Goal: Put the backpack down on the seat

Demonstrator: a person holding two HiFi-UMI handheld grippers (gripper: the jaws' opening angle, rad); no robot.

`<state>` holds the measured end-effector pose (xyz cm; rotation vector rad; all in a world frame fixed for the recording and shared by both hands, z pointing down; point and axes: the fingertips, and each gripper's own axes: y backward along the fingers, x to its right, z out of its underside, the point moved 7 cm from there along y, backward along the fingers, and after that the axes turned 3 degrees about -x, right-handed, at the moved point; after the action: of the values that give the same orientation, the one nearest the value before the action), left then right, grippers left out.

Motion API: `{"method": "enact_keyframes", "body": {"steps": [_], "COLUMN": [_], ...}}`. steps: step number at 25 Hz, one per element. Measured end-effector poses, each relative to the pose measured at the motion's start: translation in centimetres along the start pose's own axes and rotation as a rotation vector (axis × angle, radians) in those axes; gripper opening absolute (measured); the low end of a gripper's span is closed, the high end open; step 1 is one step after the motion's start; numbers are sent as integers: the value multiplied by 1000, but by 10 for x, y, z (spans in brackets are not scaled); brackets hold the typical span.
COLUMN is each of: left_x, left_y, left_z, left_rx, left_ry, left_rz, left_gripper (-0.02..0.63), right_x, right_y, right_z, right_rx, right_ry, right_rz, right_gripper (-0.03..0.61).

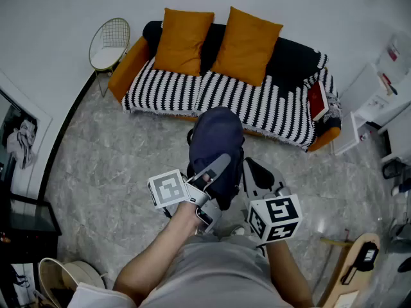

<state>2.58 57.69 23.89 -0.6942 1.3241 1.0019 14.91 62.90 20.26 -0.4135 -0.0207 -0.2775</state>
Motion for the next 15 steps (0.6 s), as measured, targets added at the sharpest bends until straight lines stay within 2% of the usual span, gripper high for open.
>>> {"method": "enact_keyframes", "body": {"steps": [15], "left_x": [-11], "left_y": [25], "left_z": [-33], "left_rx": [32], "left_ry": [-3], "left_rz": [-11], "left_gripper": [46], "right_x": [-26], "right_y": [-25], "right_z": [3], "right_rx": [-13], "right_ry": [4], "right_rz": [-14], "right_gripper": [2]}}
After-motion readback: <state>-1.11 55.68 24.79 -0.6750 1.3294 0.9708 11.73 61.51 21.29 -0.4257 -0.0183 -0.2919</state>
